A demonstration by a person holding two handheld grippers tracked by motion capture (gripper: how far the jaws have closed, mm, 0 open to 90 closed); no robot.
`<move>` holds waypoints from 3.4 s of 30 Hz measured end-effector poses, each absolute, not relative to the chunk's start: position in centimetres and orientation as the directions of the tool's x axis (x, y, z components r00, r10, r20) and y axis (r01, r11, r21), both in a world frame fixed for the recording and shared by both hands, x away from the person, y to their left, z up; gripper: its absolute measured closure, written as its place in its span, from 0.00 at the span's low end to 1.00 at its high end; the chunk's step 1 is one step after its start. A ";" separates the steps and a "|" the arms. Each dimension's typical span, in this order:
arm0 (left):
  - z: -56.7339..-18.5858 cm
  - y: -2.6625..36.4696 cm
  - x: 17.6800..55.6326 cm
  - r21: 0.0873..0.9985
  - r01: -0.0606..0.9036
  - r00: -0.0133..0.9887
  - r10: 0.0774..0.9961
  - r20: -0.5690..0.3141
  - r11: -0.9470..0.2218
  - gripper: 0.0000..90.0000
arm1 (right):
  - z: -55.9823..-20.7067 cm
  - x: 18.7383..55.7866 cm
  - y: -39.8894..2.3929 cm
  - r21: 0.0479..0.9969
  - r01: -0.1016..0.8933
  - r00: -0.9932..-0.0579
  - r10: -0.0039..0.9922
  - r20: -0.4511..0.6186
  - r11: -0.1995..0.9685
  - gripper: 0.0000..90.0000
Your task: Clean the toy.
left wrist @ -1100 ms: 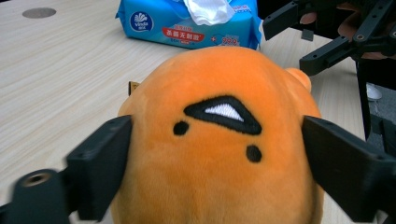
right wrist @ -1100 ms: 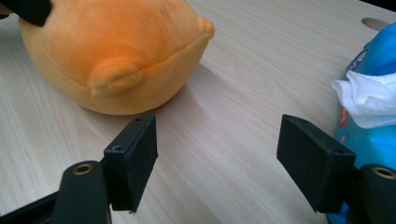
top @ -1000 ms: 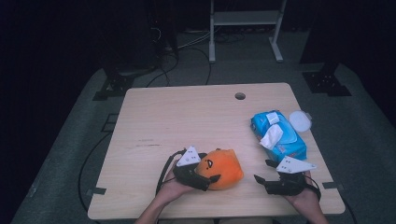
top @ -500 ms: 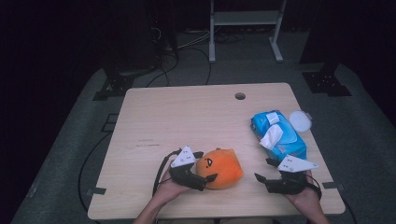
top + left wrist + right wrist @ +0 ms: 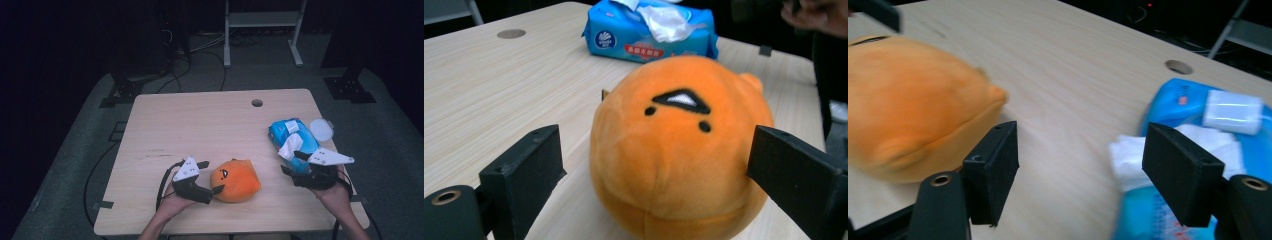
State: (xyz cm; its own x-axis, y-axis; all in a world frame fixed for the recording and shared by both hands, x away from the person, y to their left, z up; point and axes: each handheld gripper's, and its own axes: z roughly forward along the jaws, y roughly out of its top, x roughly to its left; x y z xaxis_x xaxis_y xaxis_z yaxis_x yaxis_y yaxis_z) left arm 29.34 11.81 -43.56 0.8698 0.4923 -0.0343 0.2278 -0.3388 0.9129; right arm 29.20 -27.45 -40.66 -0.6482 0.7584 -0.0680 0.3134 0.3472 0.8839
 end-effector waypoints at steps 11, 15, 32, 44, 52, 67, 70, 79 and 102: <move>-43.9 11.9 29.2 0.912 0.222 0.873 0.487 -0.028 -0.345 0.08 | -40.3 35.1 -29.2 0.835 0.395 -0.579 0.809 -0.098 0.384 0.44; -43.8 11.9 29.3 0.913 0.217 0.873 0.487 -0.023 -0.346 0.08 | -40.9 36.7 -29.3 0.807 0.441 -0.560 0.823 -0.093 0.391 0.49; -44.2 11.3 29.2 0.902 0.233 0.880 0.473 -0.036 -0.364 0.08 | -42.0 37.9 -29.6 0.741 0.553 -0.527 0.849 -0.044 0.381 0.90; -44.4 10.7 29.0 0.892 0.219 0.894 0.447 -0.022 -0.395 0.16 | -40.4 35.5 -30.4 0.798 0.495 -0.541 0.841 -0.027 0.344 0.94; -44.7 10.2 29.0 0.880 0.231 0.895 0.445 -0.024 -0.416 0.24 | -37.9 30.2 -28.6 0.847 0.367 -0.641 0.765 -0.070 0.385 0.94; -45.1 10.3 29.3 0.878 0.249 0.884 0.467 -0.034 -0.409 0.23 | -36.0 21.6 -21.4 0.868 0.194 -0.852 0.517 -0.083 0.458 0.94; -45.1 10.3 29.3 0.878 0.250 0.884 0.467 -0.035 -0.408 0.23 | -36.0 20.9 -20.1 0.868 0.201 -0.899 0.437 -0.020 0.454 0.94; -45.2 10.2 29.3 0.881 0.254 0.885 0.464 -0.045 -0.400 0.23 | -38.2 23.8 -17.9 0.820 0.240 -0.915 0.404 0.011 0.520 0.93; -45.1 9.9 29.3 0.854 0.190 0.929 0.369 0.003 -0.485 0.19 | -41.7 27.2 -15.4 0.784 0.130 -0.894 0.414 -0.172 0.606 0.75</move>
